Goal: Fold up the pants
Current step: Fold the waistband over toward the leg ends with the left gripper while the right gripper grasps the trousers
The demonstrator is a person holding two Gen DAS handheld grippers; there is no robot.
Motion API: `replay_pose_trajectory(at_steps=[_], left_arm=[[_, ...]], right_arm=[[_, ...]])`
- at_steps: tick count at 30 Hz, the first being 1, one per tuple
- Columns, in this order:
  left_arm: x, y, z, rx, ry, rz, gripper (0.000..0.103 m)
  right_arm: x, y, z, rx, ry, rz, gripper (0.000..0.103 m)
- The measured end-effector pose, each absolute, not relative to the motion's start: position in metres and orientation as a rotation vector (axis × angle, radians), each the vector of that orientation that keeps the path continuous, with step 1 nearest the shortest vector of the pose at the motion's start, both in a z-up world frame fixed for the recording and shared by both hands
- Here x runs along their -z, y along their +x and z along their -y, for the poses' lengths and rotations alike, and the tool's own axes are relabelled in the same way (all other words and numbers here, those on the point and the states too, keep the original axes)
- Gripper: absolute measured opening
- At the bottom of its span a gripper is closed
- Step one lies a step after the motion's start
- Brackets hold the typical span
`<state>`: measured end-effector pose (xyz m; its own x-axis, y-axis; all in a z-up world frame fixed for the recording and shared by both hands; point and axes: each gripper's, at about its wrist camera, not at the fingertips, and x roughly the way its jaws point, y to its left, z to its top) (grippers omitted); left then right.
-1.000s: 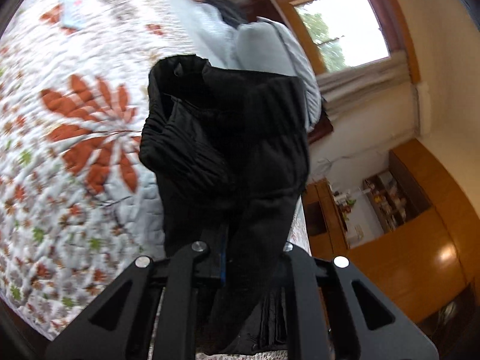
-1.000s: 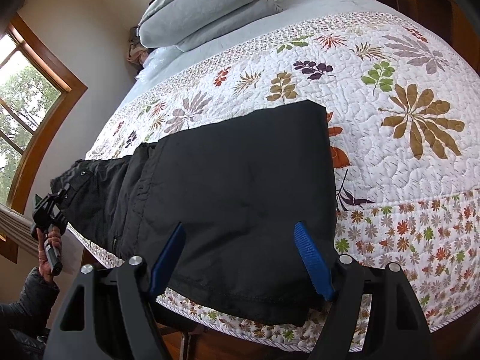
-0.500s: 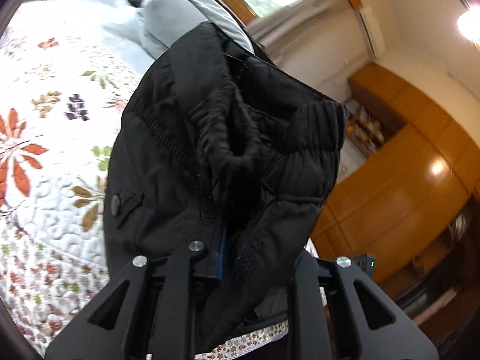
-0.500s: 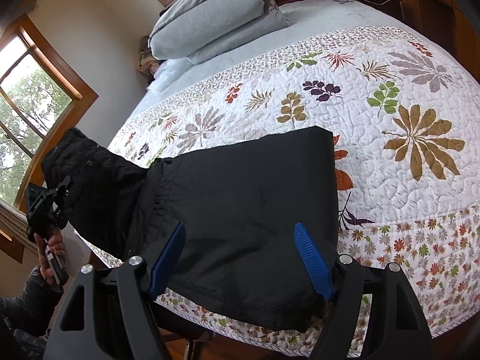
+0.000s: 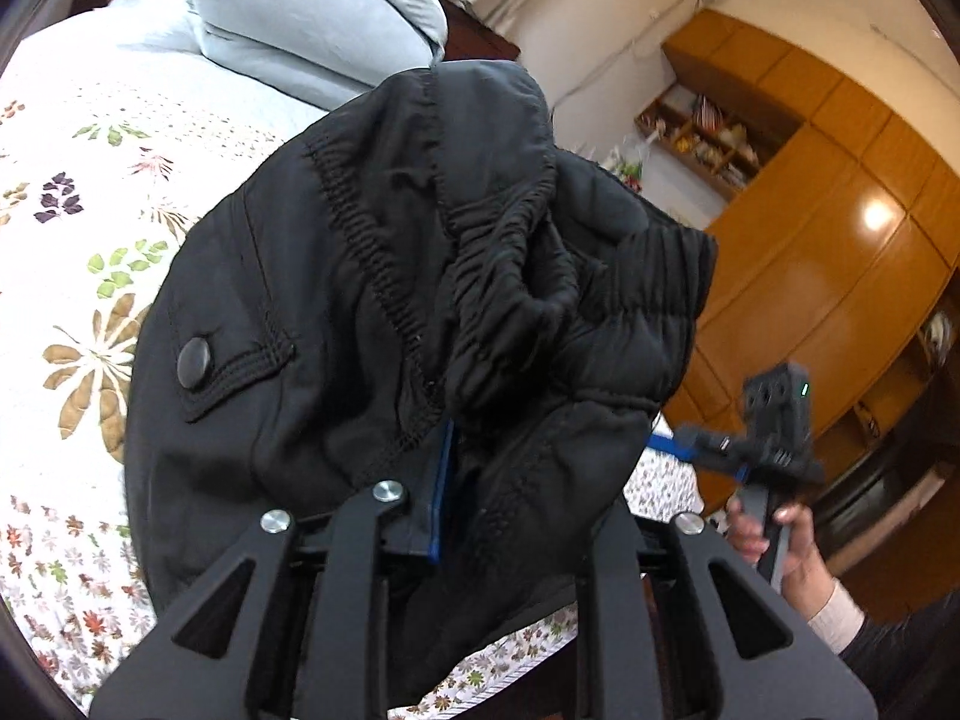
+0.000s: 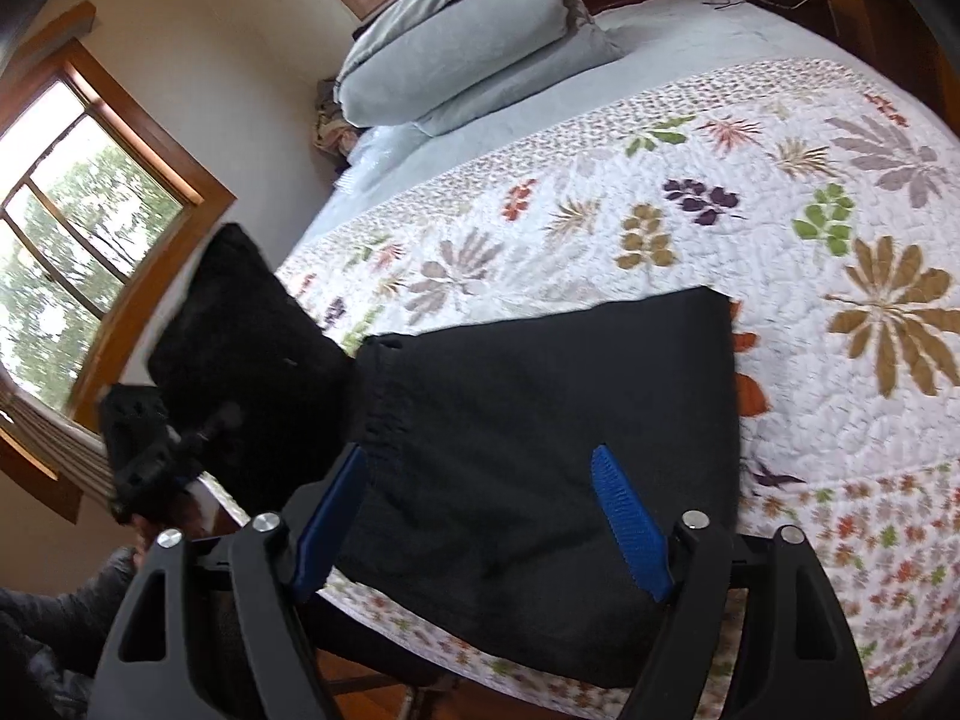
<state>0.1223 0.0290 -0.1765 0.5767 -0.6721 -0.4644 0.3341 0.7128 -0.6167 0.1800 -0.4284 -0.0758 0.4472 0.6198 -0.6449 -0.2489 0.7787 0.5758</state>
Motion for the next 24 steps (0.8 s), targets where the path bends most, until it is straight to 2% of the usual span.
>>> replay_pose_trajectory(at_steps=[7, 12, 20, 24], left_arm=[[0.201, 0.134, 0.006, 0.632, -0.381, -0.821, 0.021], [0.218, 0.143, 0.032, 0.624, -0.281, -0.866, 0.024], [0.220, 0.147, 0.065, 0.609, -0.114, -0.889, 0.036], [0.215, 0.154, 0.080, 0.608, -0.100, -0.898, 0.038]], right_arm=[[0.073, 0.199, 0.398, -0.647, 0.480, -0.988, 0.084], [0.085, 0.211, 0.379, -0.705, 0.523, -1.031, 0.092], [0.118, 0.236, 0.358, -0.754, 0.702, -1.130, 0.093], [0.126, 0.248, 0.350, -0.758, 0.733, -1.149, 0.094]])
